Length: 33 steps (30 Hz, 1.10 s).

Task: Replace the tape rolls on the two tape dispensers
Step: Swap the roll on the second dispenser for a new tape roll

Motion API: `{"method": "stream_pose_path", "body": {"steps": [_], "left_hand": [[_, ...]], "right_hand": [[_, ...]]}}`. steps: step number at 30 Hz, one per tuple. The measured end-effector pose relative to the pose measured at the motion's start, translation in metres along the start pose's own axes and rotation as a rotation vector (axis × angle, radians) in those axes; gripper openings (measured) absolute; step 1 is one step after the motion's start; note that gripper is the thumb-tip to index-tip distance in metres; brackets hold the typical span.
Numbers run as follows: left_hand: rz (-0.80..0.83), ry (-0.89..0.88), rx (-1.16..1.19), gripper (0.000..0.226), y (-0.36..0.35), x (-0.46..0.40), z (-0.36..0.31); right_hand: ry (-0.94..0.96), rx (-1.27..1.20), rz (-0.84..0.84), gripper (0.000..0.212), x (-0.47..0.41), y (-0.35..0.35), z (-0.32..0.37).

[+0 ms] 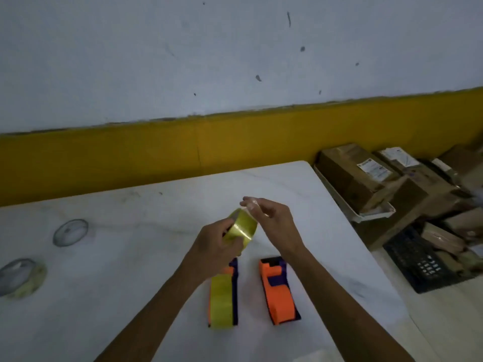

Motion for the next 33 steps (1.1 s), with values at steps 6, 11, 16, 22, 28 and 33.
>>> {"method": "stream_pose_path", "body": {"steps": [6,11,16,22,28,33], "left_hand": [[0.087,0.026,0.186,0.027,-0.136,-0.014,-0.062],[-0.162,0.459,0.002,0.076,-0.173,0.004,-0.035],[-0.223,0.943,0.317,0.071,-0.195,0.077,0.036],[-0.265,0.807,0.333,0.021,-0.192,0.071,0.041],[-0.268,0.819,0.394,0.019,-0.183,0.045,0.027],[-0.268,0.789,0.475,0.022,-0.193,0.043,0.021]], "right_hand": [[-0.302,-0.343,0.183,0.032,0.035,0.105,-0.067],[-0.637,-0.732,0.239,0.039,0.052,0.135,-0.14],[-0.866,-0.67,0.235,0.028,0.061,0.131,-0.196],[-0.879,-0.344,0.243,0.031,0.051,0.123,-0.196],[-0.765,-0.101,0.344,0.041,0.035,0.102,-0.171],[-0.741,0.002,0.369,0.035,0.03,0.074,-0.161]]}}
Point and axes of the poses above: each hand's wrist, its own x-axis away from the middle knuckle, its own y-axis out of the back of the hand, z = x × y, the point moved 7 cm from there along -x, towards the middle knuckle, and after that the axes turned 13 degrees about -y, right-handed, at the moved point
